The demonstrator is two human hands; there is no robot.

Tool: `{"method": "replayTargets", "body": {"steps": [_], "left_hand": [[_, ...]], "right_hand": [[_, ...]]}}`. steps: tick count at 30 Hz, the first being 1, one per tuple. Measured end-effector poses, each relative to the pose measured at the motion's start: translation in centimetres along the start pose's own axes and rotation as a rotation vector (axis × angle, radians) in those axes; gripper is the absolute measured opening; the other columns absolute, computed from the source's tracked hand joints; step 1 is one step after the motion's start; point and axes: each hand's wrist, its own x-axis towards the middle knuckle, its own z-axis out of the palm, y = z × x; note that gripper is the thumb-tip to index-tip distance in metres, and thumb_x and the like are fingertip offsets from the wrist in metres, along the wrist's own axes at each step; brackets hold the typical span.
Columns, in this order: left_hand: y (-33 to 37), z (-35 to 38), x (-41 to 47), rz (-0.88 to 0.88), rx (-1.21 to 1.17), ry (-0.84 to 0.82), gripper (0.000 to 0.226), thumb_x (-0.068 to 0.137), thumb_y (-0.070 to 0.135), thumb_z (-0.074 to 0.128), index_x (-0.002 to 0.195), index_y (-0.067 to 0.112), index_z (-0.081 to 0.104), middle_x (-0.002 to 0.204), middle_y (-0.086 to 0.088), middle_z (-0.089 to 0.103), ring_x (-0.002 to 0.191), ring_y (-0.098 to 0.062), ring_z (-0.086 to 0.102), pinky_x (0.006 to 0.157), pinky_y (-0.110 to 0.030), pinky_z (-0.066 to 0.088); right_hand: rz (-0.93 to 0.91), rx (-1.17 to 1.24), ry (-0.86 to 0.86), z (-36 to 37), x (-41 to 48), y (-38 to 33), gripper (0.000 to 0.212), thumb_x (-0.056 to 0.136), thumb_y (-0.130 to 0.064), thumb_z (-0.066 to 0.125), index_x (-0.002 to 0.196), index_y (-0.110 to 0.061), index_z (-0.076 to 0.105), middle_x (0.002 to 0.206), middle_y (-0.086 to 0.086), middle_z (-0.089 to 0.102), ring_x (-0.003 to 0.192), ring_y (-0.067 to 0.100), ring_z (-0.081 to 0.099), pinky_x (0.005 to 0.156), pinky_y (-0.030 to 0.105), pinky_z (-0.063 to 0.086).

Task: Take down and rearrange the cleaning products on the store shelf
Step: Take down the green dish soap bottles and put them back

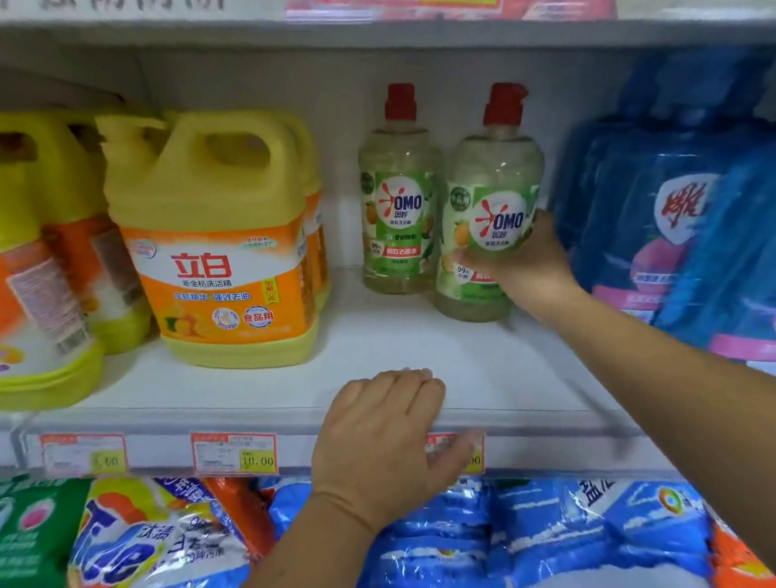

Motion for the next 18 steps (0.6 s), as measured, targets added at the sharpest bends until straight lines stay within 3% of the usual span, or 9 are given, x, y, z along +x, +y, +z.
{"method": "replayTargets", "body": {"steps": [4, 7, 9, 12, 16, 18], "left_hand": [[0.2, -0.7, 0.4, -0.101, -0.065, -0.096, 0.049, 0.083, 0.063, 0.053, 0.104, 0.023, 0.071, 0.101, 0.008, 0.071, 0.089, -0.017, 0.065, 0.079, -0.031, 0.038], [1.2, -2.6, 1.2, -0.237, -0.128, -0.221, 0.063, 0.082, 0.069, 0.049, 0.132, 0.032, 0.057, 0.117, 0.013, 0.067, 0.105, -0.013, 0.061, 0.091, -0.028, 0.034], [2.2, -3.8, 1.5, -0.389, -0.294, -0.245, 0.080, 0.081, 0.065, 0.059, 0.149, 0.032, 0.033, 0.141, 0.010, 0.051, 0.128, -0.014, 0.046, 0.104, -0.028, 0.028], [3.6, -6.2, 1.8, -0.638, -0.691, -0.170, 0.104, 0.075, 0.055, 0.075, 0.154, 0.039, 0.009, 0.160, 0.015, 0.014, 0.145, -0.006, 0.015, 0.116, -0.029, 0.020], [4.8, -9.3, 0.8, -0.585, -0.985, -0.278, 0.103, 0.065, 0.055, 0.080, 0.149, 0.050, 0.020, 0.152, 0.028, 0.027, 0.137, 0.005, 0.031, 0.114, -0.033, 0.034], [5.0, -10.6, 0.4, -0.515, -0.986, -0.316, 0.102, 0.065, 0.050, 0.083, 0.147, 0.052, 0.023, 0.146, 0.034, 0.027, 0.132, 0.013, 0.032, 0.109, -0.025, 0.037]], "right_hand": [[-0.036, -0.005, -0.036, -2.1, -5.0, -1.7, 0.077, 0.049, -0.036, 0.098, 0.111, -0.020, 0.055, 0.098, -0.015, 0.068, 0.089, -0.001, 0.065, 0.072, 0.019, 0.054], [-0.072, 0.056, -0.049, -3.5, -9.7, -3.3, 0.080, 0.051, -0.025, 0.098, 0.115, -0.018, 0.051, 0.104, -0.013, 0.066, 0.091, -0.005, 0.064, 0.076, 0.015, 0.055], [-0.121, 0.067, -0.062, -4.3, -12.3, -4.2, 0.084, 0.051, -0.024, 0.098, 0.118, -0.020, 0.047, 0.107, -0.014, 0.064, 0.090, -0.010, 0.062, 0.071, 0.006, 0.050], [-0.171, 0.080, -0.084, -5.5, -15.4, -5.4, 0.087, 0.051, -0.026, 0.098, 0.121, -0.023, 0.047, 0.109, -0.017, 0.063, 0.095, -0.011, 0.062, 0.077, 0.009, 0.051], [-0.200, 0.128, -0.035, -6.6, -18.1, -6.0, 0.090, 0.051, -0.016, 0.098, 0.122, -0.024, 0.044, 0.113, -0.015, 0.061, 0.094, -0.014, 0.060, 0.075, 0.004, 0.047], [-0.190, 0.206, 0.008, -7.3, -19.3, -6.2, 0.087, 0.052, -0.018, 0.097, 0.123, -0.022, 0.046, 0.113, -0.013, 0.063, 0.093, -0.013, 0.062, 0.073, 0.004, 0.047]]}}
